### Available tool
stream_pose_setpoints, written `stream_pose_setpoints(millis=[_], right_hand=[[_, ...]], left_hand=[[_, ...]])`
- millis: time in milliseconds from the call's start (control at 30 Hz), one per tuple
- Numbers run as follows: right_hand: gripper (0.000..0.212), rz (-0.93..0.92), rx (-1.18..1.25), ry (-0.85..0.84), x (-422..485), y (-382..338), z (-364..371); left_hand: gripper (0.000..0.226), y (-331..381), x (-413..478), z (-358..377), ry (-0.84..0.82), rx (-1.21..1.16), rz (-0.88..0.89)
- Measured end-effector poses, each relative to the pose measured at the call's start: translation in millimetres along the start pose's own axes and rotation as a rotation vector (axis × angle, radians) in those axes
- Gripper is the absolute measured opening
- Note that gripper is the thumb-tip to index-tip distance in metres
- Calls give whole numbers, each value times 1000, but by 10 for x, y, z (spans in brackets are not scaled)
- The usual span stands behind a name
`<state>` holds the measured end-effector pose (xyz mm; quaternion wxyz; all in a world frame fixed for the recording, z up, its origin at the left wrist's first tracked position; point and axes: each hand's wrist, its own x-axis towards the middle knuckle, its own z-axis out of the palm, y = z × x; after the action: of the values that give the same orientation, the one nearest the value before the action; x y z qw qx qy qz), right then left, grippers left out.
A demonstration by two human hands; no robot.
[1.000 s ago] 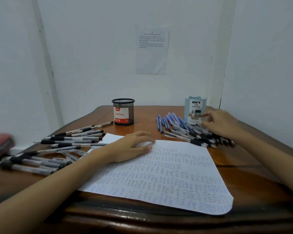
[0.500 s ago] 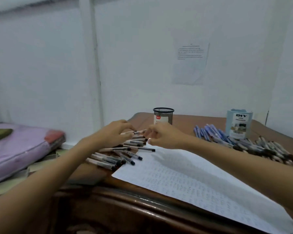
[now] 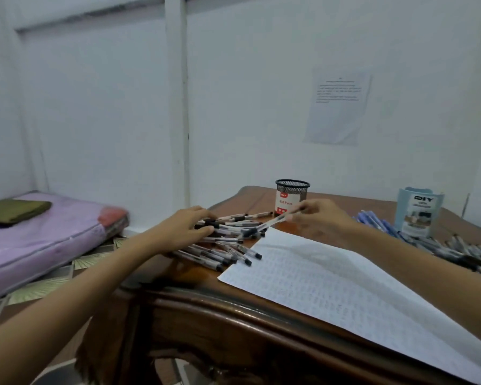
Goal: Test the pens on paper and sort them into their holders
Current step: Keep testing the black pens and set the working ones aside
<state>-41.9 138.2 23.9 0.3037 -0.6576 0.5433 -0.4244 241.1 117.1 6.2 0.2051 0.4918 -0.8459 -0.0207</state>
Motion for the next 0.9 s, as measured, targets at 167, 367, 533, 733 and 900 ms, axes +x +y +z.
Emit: stream_pose_setpoints(millis=[167,367,533,733,900], right_hand=[[15,-37,217,272,-213,43,-566],[15,-3,200,451,-546,420,-1118],[20,58,161,498,-704,642,-1353],[21,46,163,499,-668,622,-1460],[27,116,172,410,-550,624,-1418]], left_hand=[[32,402,220,111,5,-22,157],[34,1129,575,400,-90,-7,322],[42,1668,834,725,-202,-40,372],[42,1979,970,1020,-346,-45,450],[51,1920,955,1173,-384,-94,424]])
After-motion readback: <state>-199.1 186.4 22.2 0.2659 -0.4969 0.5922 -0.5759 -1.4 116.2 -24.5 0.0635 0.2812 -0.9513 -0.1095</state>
